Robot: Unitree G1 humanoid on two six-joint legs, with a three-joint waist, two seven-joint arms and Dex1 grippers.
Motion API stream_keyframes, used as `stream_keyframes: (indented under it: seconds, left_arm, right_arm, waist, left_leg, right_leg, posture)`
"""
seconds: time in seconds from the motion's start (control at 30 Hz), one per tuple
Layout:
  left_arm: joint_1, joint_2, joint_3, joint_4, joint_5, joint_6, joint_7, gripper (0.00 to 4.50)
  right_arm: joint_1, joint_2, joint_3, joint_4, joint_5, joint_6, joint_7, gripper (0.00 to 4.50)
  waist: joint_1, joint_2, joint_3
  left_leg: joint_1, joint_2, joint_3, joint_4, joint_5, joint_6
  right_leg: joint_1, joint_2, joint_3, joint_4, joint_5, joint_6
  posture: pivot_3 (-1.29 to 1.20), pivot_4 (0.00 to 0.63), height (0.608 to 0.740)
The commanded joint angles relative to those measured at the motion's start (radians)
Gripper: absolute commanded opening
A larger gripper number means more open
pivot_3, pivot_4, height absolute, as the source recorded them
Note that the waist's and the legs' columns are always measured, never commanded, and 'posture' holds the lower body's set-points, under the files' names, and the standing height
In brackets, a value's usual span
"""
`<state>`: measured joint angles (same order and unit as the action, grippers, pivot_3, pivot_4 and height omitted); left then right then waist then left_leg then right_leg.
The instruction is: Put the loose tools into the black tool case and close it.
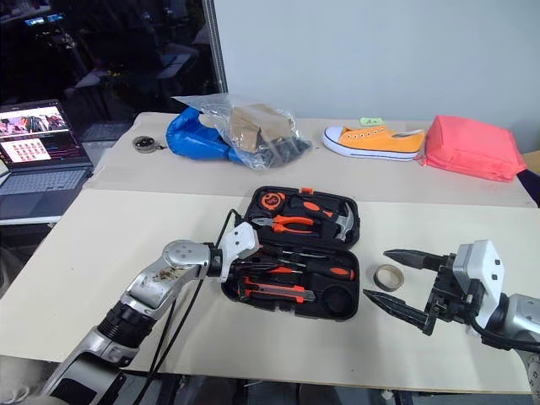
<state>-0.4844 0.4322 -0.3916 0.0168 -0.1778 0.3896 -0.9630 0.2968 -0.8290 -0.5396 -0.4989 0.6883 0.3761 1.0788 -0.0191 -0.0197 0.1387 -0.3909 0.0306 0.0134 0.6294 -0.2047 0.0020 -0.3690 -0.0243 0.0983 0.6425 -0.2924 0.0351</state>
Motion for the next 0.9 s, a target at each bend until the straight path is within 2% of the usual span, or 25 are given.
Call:
stream_keyframes:
  seconds: [0.03,0.23,0.37,0.6,0.77,0.9]
  left_arm:
    - [0.042,0.03,-0.032,0.028,0.048,0.002,-0.013,0.06]
    - [0.066,0.065,-0.077,0.058,0.143,-0.094,-0.002,0.06]
    - [0.06,0.072,-0.092,0.078,0.183,-0.067,0.006,0.06]
    - [0.075,0.114,-0.069,0.078,0.182,-0.079,-0.005,0.06]
    - [0.088,0.007,0.152,-0.073,-0.071,-0.062,0.033,0.06]
    - [0.117,-0.005,0.273,-0.237,-0.244,0.018,0.02,0.06]
  right_arm:
    - [0.005,-0.01,-0.043,-0.024,0.016,0.0,-0.001,4.5]
    - [-0.002,-0.006,-0.026,-0.003,0.002,-0.016,0.007,4.5]
    - [-0.014,-0.011,-0.016,0.0,0.0,-0.015,0.01,4.5]
    - [-0.02,-0.014,-0.018,-0.007,0.002,-0.005,0.006,4.5]
    - [-0.012,-0.001,-0.033,-0.023,0.0,0.021,-0.057,4.5]
    - [0.038,-0.041,-0.057,-0.036,-0.051,0.04,-0.066,4.5]
  waist:
    - [0.0,0.0,-0.001]
    - [0.0,0.0,-0.001]
    - [0.001,0.0,-0.002]
    - [-0.006,0.001,-0.003]
    - [-0.009,0.002,-0.003]
    - [-0.002,0.005,-0.004]
  left_leg:
    - [0.0,0.0,0.0,0.0,0.0,0.0]
    - [0.002,0.001,0.0,0.0,0.0,0.0]
    - [0.003,0.001,0.0,0.0,0.0,0.0]
    - [0.006,0.002,0.0,0.0,0.0,0.0]
    - [0.007,0.004,-0.002,0.0,0.0,0.0]
    - [-0.002,0.003,-0.002,0.001,0.0,0.0]
  right_leg:
    - [0.0,0.0,0.0,0.0,0.0,0.0]
    - [0.001,0.001,0.0,0.001,0.0,0.0]
    - [0.003,0.0,0.001,0.001,0.0,0.0]
    - [0.01,0.001,0.001,0.001,0.0,-0.001]
    - [0.011,-0.001,0.001,0.001,-0.001,-0.001]
    - [-0.003,0.0,0.0,0.002,0.0,0.0]
  posture:
    - [0.0,0.15,0.74]
    - [0.0,0.15,0.74]
    - [0.0,0.15,0.74]
    - [0.0,0.15,0.74]
    - [0.0,0.15,0.74]
    - [0.0,0.15,0.74]
